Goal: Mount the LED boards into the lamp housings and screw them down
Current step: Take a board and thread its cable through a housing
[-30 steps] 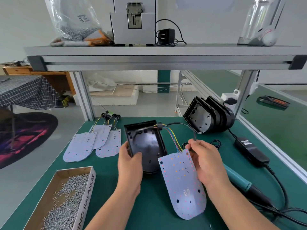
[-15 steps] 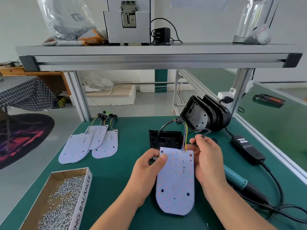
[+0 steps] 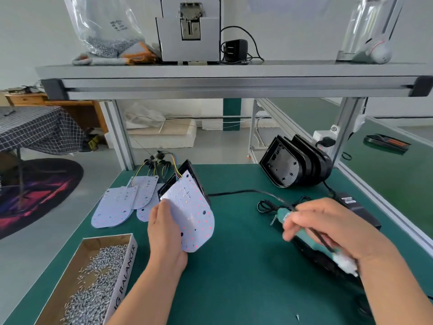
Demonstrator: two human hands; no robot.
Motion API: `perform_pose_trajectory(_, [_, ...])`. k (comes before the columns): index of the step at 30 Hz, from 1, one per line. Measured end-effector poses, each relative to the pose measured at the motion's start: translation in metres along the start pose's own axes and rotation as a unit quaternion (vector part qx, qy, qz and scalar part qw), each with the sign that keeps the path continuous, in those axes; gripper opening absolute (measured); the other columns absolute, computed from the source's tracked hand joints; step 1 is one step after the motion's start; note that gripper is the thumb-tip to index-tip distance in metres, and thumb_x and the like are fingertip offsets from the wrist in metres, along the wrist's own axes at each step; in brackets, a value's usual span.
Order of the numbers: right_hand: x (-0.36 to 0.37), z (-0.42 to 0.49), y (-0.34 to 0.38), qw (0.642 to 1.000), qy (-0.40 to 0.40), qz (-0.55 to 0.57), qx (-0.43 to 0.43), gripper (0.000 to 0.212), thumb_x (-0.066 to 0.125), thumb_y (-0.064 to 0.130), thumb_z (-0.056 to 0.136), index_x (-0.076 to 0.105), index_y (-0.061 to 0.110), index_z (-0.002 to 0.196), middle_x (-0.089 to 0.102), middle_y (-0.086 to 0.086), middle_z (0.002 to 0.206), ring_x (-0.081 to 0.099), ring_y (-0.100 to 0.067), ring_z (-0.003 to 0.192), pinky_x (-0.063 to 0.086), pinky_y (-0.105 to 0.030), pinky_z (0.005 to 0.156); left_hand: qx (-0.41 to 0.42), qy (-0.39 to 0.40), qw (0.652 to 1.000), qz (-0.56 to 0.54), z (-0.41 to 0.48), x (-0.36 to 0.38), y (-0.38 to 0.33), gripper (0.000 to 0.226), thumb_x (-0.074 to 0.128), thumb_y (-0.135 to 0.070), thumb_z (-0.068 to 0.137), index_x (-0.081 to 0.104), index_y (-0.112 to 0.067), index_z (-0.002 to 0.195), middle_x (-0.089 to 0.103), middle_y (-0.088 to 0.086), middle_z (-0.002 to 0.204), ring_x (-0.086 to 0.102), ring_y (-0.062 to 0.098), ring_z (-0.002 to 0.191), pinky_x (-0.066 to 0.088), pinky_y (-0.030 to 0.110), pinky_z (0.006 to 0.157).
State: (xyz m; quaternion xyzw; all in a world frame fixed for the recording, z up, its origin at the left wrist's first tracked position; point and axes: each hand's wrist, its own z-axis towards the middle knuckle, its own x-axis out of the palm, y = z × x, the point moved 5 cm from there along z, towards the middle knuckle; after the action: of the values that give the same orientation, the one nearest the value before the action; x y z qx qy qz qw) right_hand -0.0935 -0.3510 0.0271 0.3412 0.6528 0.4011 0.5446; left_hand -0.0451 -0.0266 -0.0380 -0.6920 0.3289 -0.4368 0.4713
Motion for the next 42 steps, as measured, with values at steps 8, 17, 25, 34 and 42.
perform_pose_trajectory(8, [0.039,0.026,0.008,0.907,-0.27,-0.278,-0.162,0.059,0.071,0.021,0.098,0.05,0.019,0.153,0.044,0.012,0.153,0.052,-0.015,0.127,0.041,-0.03,0.11,0.0,0.065,0.998,0.019,-0.019,0.025,0.003,0.046,0.052,-0.03,0.107,0.052,-0.032,0.06,0.039,-0.015,0.061,0.038,0.009,0.051,0.033,0.03,0.055])
perform_pose_trajectory(17, [0.098,0.059,-0.002,0.98,-0.082,0.016,-0.181,0.077,0.047,0.011,0.106,0.018,0.051,0.166,0.057,-0.016,0.149,0.049,-0.048,0.135,0.041,-0.063,0.116,-0.047,0.199,0.979,-0.002,-0.026,0.043,0.014,0.025,0.062,-0.039,0.103,0.057,-0.018,0.091,0.052,0.008,0.086,0.053,0.024,0.074,0.048,0.044,0.073])
perform_pose_trajectory(25, [0.086,0.057,0.002,0.976,-0.127,0.049,-0.169,0.022,0.056,0.021,0.108,0.068,0.031,0.125,0.073,0.011,0.099,0.07,-0.009,0.091,0.052,-0.027,0.082,-0.05,0.236,0.97,-0.032,-0.04,0.048,0.008,0.031,0.059,-0.044,0.106,0.058,-0.019,0.089,0.052,0.009,0.081,0.054,0.023,0.065,0.049,0.035,0.057])
perform_pose_trajectory(34, [0.095,0.053,0.01,0.966,-0.136,-0.127,-0.178,0.04,0.037,0.047,0.097,0.047,0.013,0.081,0.052,-0.007,0.071,0.047,-0.026,0.067,0.038,-0.039,0.06,-0.066,0.239,0.965,-0.08,-0.047,0.044,-0.013,0.046,0.057,-0.059,0.099,0.072,-0.016,0.09,0.065,0.004,0.077,0.063,0.02,0.055,0.052,0.027,0.048])
perform_pose_trajectory(42, [0.098,0.054,0.003,0.967,-0.079,-0.153,-0.186,0.02,0.053,0.018,0.105,0.06,0.036,0.111,0.068,0.015,0.087,0.06,-0.009,0.074,0.051,-0.031,0.068,-0.046,0.253,0.966,-0.023,-0.034,0.036,-0.021,0.028,0.06,-0.049,0.104,0.061,-0.022,0.096,0.056,0.011,0.087,0.056,0.026,0.076,0.05,0.034,0.064])
